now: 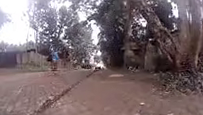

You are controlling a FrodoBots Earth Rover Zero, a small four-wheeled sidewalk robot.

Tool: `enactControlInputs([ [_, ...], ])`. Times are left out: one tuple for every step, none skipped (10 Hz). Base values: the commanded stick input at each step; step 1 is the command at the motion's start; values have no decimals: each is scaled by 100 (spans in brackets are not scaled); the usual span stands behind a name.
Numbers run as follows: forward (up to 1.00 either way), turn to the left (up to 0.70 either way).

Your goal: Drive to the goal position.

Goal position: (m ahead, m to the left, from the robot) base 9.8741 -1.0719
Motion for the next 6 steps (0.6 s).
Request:
enactControlInputs([
  [50, 17],
  [50, 4],
  [50, 12],
  [50, 17],
  [50, 16],
  [50, 0],
])
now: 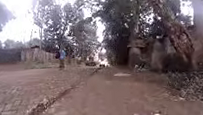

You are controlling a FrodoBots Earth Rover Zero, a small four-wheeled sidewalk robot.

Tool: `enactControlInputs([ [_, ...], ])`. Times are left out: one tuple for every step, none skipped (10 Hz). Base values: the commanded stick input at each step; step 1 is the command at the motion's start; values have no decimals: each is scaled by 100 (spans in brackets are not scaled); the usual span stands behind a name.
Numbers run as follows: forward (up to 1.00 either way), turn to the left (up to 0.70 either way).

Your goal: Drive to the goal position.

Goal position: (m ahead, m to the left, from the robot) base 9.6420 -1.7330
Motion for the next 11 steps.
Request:
enactControlInputs([
  [50, 2],
  [50, 3],
  [50, 3],
  [50, 1],
  [50, 4],
  [50, 10],
  [50, 15],
  [50, 15],
  [50, 9],
  [50, 8],
  [50, 10],
])
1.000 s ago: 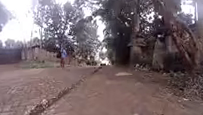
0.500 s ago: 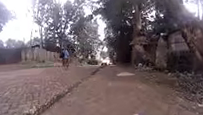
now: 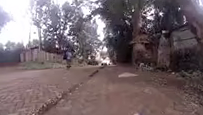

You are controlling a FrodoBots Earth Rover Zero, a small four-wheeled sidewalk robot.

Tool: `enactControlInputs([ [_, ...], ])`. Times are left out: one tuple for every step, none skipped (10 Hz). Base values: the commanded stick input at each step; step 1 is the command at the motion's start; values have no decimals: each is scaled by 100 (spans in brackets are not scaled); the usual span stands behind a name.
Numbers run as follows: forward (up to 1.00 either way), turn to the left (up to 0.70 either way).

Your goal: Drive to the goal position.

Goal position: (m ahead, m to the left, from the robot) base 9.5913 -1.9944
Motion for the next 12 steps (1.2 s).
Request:
enactControlInputs([
  [50, 9],
  [50, 5],
  [50, 1],
  [50, 8],
  [50, 16],
  [50, 14],
  [50, 14],
  [50, 14],
  [50, 15],
  [50, 50],
  [50, 50],
  [50, 50],
])
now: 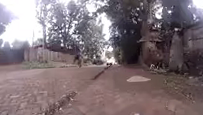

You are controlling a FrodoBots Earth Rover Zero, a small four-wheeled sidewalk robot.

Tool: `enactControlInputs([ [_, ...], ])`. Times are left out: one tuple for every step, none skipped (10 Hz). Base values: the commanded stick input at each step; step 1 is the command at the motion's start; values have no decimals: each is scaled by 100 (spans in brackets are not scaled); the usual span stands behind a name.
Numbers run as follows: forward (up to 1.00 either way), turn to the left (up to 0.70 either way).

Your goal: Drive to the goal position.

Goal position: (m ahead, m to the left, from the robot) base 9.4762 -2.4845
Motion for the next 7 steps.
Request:
enactControlInputs([
  [50, 14],
  [50, 9],
  [50, 7],
  [50, 6],
  [50, 5],
  [50, 5],
  [50, 5],
])
